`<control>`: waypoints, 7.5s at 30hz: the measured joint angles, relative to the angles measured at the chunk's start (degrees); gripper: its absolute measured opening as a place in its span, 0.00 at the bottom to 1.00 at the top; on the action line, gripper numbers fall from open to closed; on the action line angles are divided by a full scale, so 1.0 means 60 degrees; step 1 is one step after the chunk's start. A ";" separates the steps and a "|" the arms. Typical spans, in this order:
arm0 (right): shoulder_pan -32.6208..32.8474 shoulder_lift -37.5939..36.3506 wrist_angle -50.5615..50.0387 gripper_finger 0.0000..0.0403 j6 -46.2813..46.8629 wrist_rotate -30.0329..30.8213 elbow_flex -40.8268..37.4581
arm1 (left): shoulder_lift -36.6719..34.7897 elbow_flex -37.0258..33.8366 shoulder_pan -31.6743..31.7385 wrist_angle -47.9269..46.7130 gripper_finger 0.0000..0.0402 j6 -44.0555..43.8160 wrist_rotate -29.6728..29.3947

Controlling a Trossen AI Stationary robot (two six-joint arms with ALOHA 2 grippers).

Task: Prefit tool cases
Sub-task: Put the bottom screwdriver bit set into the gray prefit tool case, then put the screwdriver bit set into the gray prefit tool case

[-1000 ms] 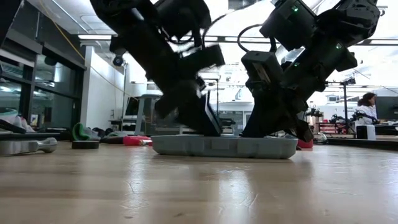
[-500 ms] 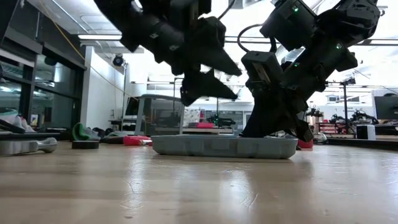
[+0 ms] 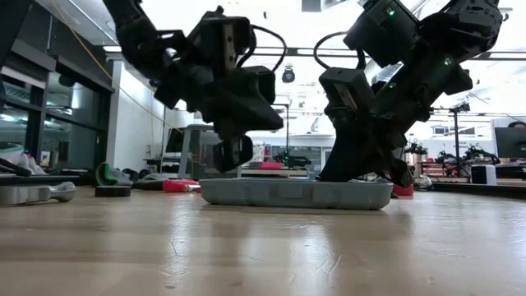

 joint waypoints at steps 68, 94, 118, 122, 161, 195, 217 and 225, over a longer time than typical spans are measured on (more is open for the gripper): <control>-0.0515 0.4036 0.9296 0.00 0.1190 -0.2817 0.1497 | -0.2718 -0.4312 -0.0853 0.6301 0.00 -0.2570 -0.2001; -0.0550 0.4369 1.1505 0.00 0.0887 -0.3433 0.1757 | -0.2714 -0.4308 -0.0849 0.6193 0.00 -0.2491 -0.2008; -0.0574 0.3839 1.0835 0.00 0.0882 -0.3982 0.2069 | -0.2761 -0.4278 -0.0838 0.6417 0.00 -0.2477 -0.2009; -0.0312 0.2690 0.8437 0.00 0.0031 -0.3767 0.1875 | -0.2732 -0.4291 -0.0846 0.6105 0.00 -0.2377 -0.2009; 0.0248 0.0543 -0.2793 0.00 -0.1921 -0.1061 0.1824 | -0.2860 -0.0454 -0.1210 -0.7996 0.00 0.3190 -0.5539; 0.0178 0.0098 -0.3985 0.00 -0.1577 -0.0567 0.1796 | -0.2639 -0.0170 0.3978 -0.7041 0.00 0.6097 -0.4936; 0.0178 0.0098 -0.4000 0.00 -0.1577 -0.0678 0.1796 | -0.1698 -0.0136 0.2709 -0.8160 0.00 0.6276 -0.4456; 0.0178 0.0098 -0.4062 0.00 -0.1577 -0.0685 0.1796 | -0.1932 -0.0184 0.1278 -0.9194 0.00 0.5793 -0.3089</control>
